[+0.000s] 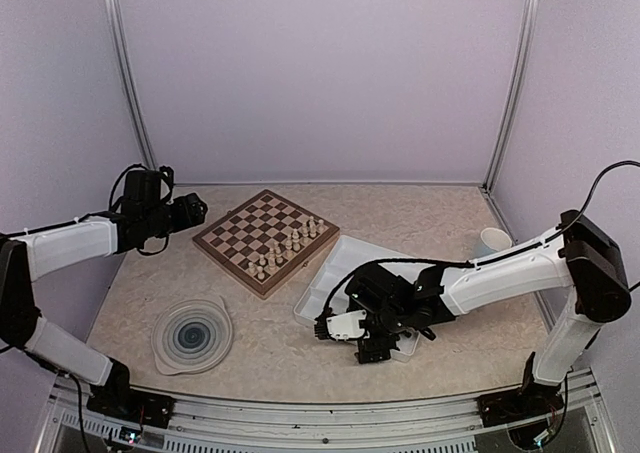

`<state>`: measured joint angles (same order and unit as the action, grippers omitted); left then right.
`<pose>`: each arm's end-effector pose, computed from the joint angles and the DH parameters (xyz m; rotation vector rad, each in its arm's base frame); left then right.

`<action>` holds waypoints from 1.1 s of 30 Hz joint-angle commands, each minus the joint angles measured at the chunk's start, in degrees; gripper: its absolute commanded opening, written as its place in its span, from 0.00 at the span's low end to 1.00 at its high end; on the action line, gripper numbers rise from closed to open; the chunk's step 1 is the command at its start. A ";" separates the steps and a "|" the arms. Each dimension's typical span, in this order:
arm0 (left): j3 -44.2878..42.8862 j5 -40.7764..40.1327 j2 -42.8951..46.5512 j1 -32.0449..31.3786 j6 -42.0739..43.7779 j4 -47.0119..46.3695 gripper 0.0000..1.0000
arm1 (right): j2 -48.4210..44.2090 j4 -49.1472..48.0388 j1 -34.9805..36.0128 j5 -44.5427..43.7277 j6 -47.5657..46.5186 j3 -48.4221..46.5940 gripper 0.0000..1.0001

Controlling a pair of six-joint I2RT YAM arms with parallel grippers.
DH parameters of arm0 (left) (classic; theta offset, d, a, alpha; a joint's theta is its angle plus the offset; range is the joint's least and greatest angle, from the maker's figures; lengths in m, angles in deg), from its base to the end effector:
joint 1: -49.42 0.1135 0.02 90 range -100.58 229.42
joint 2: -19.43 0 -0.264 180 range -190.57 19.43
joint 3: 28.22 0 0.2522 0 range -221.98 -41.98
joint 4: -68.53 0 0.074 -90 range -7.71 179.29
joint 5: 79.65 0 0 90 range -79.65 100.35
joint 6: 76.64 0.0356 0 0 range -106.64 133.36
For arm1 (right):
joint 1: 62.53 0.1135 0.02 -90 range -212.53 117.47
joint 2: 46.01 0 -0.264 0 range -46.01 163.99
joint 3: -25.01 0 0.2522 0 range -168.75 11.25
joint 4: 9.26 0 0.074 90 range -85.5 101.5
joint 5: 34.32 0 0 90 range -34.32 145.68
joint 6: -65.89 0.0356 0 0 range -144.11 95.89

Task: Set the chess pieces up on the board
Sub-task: Adjust the storage box at the center of the board.

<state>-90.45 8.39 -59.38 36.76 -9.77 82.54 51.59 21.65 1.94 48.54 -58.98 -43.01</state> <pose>0.2977 -0.0656 0.2448 -0.2143 2.1117 -0.3375 0.1454 0.2942 0.1555 -1.9640 1.7237 0.0182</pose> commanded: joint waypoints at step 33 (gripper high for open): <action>-33.26 10.65 -44.21 7.39 -2.01 -5.24 0.85 | -5.02 -8.69 -29.89 -2.75 3.67 8.51 0.93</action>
<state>-118.78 14.88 -100.14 43.40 -11.74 77.58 47.85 13.10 -26.06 46.27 -55.92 -35.91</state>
